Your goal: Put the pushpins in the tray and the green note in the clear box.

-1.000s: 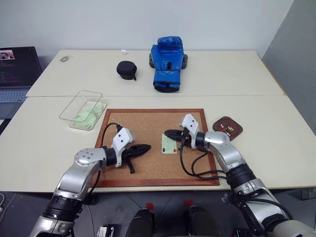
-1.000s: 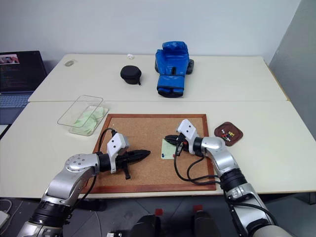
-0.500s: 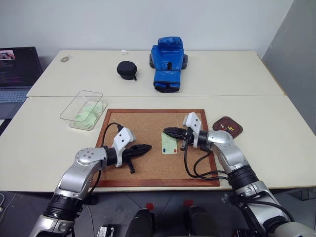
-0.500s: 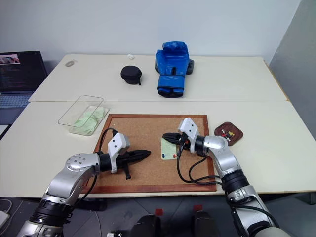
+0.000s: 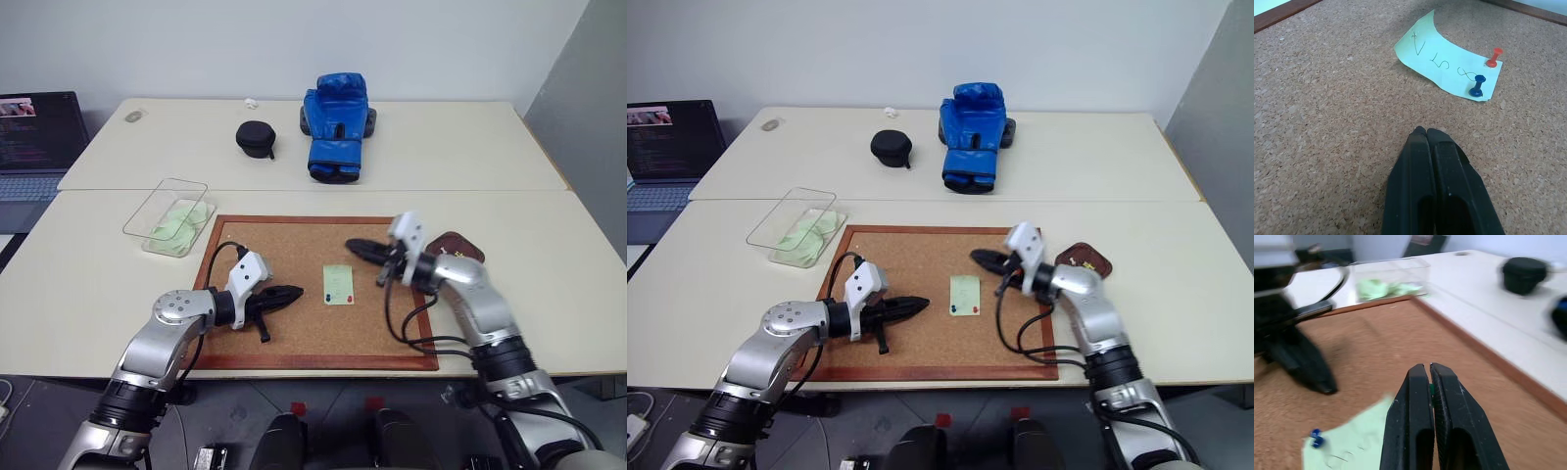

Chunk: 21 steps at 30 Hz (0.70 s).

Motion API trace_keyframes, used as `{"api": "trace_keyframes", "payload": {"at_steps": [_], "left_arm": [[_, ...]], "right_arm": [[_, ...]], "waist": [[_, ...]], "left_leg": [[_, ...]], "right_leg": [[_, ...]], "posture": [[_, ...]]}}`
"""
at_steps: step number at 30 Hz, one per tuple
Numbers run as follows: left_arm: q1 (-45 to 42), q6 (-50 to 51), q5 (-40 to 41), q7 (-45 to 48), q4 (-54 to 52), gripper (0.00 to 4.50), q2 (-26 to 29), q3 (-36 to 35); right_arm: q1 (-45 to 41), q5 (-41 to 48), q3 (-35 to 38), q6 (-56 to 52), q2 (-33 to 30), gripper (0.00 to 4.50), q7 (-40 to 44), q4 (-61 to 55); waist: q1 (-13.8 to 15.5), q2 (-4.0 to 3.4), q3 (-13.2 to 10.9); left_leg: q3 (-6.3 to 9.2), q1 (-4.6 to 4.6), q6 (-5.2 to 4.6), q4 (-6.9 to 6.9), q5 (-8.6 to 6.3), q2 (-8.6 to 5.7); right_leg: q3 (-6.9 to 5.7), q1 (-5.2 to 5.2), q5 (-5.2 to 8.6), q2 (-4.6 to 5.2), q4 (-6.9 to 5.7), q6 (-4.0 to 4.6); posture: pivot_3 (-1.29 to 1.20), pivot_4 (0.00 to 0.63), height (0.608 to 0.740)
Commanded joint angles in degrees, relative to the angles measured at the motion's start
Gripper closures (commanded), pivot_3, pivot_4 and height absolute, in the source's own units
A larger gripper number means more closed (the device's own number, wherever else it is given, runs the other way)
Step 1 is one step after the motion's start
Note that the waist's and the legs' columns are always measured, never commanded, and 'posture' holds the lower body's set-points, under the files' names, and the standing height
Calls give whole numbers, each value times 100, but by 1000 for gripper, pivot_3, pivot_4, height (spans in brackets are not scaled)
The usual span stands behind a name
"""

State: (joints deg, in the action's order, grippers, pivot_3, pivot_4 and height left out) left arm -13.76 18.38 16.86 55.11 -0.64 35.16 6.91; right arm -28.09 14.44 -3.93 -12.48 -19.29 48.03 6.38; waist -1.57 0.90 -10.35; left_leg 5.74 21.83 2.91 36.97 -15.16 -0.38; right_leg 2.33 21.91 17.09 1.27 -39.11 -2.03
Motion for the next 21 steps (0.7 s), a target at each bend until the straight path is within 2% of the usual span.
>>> {"api": "trace_keyframes", "payload": {"at_steps": [1, 6, 9, 19, 21], "left_arm": [[103, 90, -218, 15, 223, 4500, 0, 196], [88, 69, -229, 54, 260, 4500, -12, 191], [76, 58, -237, 95, 277, 4500, -2, 196], [18, 34, -268, 182, 329, 4500, 38, 190], [15, 33, -272, 200, 330, 4500, 51, 190]], "right_arm": [[242, 267, 832, -985, -510, 4481, -646, -920], [479, 337, 1438, -1787, -970, 4481, -1207, -1125], [462, 321, 1768, -2153, -1079, 4481, -1622, -807], [493, 416, 1729, -2498, -790, 4481, -1883, -393], [447, 386, 1717, -2412, -741, 3995, -1929, -234]], "waist": [[-2, -6, 4], [-9, -18, 11], [-16, -34, 20], [-27, -46, 27], [-28, -44, 28]], "left_leg": [[2, 0, 0, -1, 0, 0], [-3, -2, -1, -2, 0, 1], [-10, -6, -2, -1, 0, 2], [-25, -12, -3, -2, 0, 3], [-26, -12, -3, -2, 0, 2]], "right_leg": [[-2, 0, 0, 0, -1, 0], [1, -5, 0, -2, 2, 0], [3, -7, 0, -3, 1, 0], [0, -18, 0, -6, 3, -1], [1, -18, 0, -6, 4, -1]], "posture": [[0, 150, 740], [0, 150, 740], [0, 150, 740], [0, 150, 740], [0, 150, 740]]}}
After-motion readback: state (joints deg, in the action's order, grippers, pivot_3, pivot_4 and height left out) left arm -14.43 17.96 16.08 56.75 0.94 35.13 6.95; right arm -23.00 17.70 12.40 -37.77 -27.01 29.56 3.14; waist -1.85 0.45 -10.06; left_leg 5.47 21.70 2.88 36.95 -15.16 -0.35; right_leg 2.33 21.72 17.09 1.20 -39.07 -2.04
